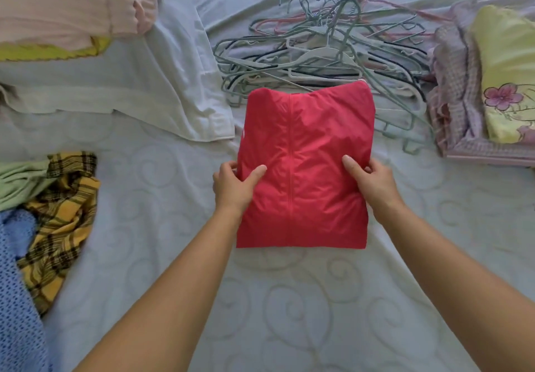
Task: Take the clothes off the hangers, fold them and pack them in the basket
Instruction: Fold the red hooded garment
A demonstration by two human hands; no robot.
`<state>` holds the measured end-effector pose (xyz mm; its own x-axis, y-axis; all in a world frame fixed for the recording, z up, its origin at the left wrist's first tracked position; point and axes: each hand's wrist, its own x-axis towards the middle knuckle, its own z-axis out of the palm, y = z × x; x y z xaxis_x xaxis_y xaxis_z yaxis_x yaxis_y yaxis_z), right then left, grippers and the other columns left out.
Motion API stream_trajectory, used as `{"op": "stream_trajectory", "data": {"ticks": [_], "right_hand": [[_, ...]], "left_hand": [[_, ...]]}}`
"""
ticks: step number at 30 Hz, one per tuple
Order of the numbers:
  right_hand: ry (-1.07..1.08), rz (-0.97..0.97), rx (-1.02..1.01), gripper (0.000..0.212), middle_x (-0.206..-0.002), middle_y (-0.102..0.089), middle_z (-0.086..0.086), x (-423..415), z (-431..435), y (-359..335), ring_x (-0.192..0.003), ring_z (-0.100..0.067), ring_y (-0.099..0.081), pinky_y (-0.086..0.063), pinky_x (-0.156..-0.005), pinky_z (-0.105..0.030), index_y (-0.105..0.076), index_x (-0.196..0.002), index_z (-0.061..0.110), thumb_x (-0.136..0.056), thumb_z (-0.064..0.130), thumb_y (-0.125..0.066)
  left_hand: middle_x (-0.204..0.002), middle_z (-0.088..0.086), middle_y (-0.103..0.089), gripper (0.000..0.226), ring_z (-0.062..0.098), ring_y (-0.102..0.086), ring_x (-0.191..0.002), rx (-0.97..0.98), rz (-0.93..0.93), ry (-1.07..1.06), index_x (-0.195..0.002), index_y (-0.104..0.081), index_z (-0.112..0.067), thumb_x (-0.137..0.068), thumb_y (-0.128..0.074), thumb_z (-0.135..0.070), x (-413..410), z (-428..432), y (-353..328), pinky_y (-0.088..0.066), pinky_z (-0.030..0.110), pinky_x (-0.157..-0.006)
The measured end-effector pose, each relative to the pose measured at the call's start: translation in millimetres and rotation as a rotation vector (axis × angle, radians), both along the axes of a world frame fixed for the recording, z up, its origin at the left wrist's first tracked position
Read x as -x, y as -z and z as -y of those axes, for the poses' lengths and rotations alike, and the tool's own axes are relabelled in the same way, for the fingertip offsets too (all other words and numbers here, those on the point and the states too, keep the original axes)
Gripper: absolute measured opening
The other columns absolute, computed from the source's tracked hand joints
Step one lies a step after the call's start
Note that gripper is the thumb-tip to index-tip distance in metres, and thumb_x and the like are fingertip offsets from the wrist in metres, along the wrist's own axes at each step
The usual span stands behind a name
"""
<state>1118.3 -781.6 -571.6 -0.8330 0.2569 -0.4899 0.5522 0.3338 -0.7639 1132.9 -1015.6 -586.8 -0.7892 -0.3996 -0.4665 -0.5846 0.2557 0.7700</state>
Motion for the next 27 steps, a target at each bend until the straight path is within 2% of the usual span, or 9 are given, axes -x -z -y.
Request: {"op": "stream_trajectory", "data": {"ticks": [2, 4, 7, 11, 15, 18, 20, 25, 27], "right_hand": [[0.043, -0.091, 0.078, 0.035, -0.100, -0.063, 0.000, 4, 6, -1, -0.099, -0.018, -0.060, -0.048, -0.092, -0.034, -0.057, -0.101, 0.015, -0.081, 0.042, -0.067], [0.014, -0.186, 0.111, 0.010, -0.090, -0.058, 0.011, 10, 13, -2, -0.089, -0.011, -0.058, -0.046, -0.085, -0.025, -0.054, -0.101, 0.017, -0.092, 0.020, -0.057], [0.015, -0.200, 0.301, 0.018, -0.090, -0.061, 0.008, 16, 16, -4, -0.083, -0.005, -0.056, -0.045, -0.086, -0.022, -0.060, -0.096, 0.023, -0.091, 0.007, -0.052], [0.194, -0.206, 0.349, 0.035, -0.104, -0.063, -0.004, 40, 9, -11, -0.091, -0.016, -0.060, -0.050, -0.089, -0.037, -0.054, -0.106, 0.017, -0.077, 0.028, -0.071], [0.169, -0.252, 0.421, 0.006, -0.076, -0.068, 0.008, 66, 16, -21, -0.069, -0.003, -0.061, -0.051, -0.069, -0.020, -0.061, -0.092, 0.015, -0.088, 0.011, -0.060], [0.168, -0.151, 0.613, 0.021, -0.059, -0.066, 0.012, 65, 11, -8, -0.056, 0.000, -0.059, -0.049, -0.058, -0.016, -0.060, -0.080, 0.018, -0.093, 0.007, -0.048], [0.128, -0.071, 0.553, 0.020, -0.059, -0.067, 0.011, 57, 7, 8, -0.057, 0.001, -0.061, -0.049, -0.063, -0.019, -0.060, -0.084, 0.018, -0.096, 0.010, -0.045], [0.126, -0.141, 0.268, 0.023, -0.087, -0.064, 0.003, 55, 9, 30, -0.082, -0.007, -0.056, -0.046, -0.081, -0.024, -0.060, -0.104, 0.008, -0.100, 0.019, -0.040], [0.105, -0.244, 0.121, 0.025, -0.101, -0.062, -0.004, 52, 9, 37, -0.094, -0.012, -0.055, -0.044, -0.091, -0.032, -0.058, -0.112, 0.005, -0.100, 0.017, -0.040]], "left_hand": [[-0.106, 0.009, -0.063, 0.038, 0.024, -0.062, -0.101, -0.213, 0.018, -0.039, -0.099, -0.057, -0.013, -0.075, -0.074, -0.038, 7, 0, -3, -0.048, 0.044, -0.096], [-0.104, 0.009, -0.063, 0.040, 0.024, -0.062, -0.097, -0.118, -0.081, -0.033, -0.100, -0.060, -0.015, -0.075, -0.073, -0.042, 18, 0, -3, -0.049, 0.041, -0.094], [-0.094, 0.003, -0.059, 0.030, 0.014, -0.056, -0.083, -0.107, -0.186, -0.060, -0.104, -0.062, -0.012, -0.087, -0.062, -0.036, 40, 4, -5, -0.048, 0.028, -0.079], [-0.063, -0.004, -0.047, 0.030, 0.007, -0.043, -0.049, -0.400, -0.062, -0.095, -0.080, -0.055, -0.020, -0.099, -0.039, -0.036, 64, 8, -12, -0.037, 0.018, -0.045], [-0.075, 0.001, -0.067, 0.026, 0.014, -0.064, -0.062, -0.639, -0.005, -0.197, -0.092, -0.064, -0.016, -0.092, -0.053, -0.040, 83, 16, -18, -0.055, 0.030, -0.063], [-0.099, 0.002, -0.065, 0.056, 0.015, -0.062, -0.083, -0.786, 0.091, -0.104, -0.107, -0.063, -0.018, -0.069, -0.067, -0.059, 92, 26, -18, -0.054, 0.032, -0.075], [-0.091, 0.000, -0.061, 0.057, 0.013, -0.056, -0.078, -0.760, 0.118, -0.009, -0.106, -0.061, -0.020, -0.071, -0.060, -0.064, 99, 24, -15, -0.049, 0.028, -0.073], [-0.080, 0.002, -0.069, 0.010, 0.014, -0.066, -0.073, -0.802, -0.096, -0.050, -0.100, -0.061, -0.013, -0.093, -0.055, -0.014, 124, 9, -14, -0.057, 0.031, -0.075], [-0.081, 0.007, -0.063, 0.014, 0.018, -0.062, -0.073, -0.618, -0.191, -0.162, -0.091, -0.056, -0.010, -0.088, -0.055, 0.003, 131, 12, -9, -0.056, 0.039, -0.081]]}}
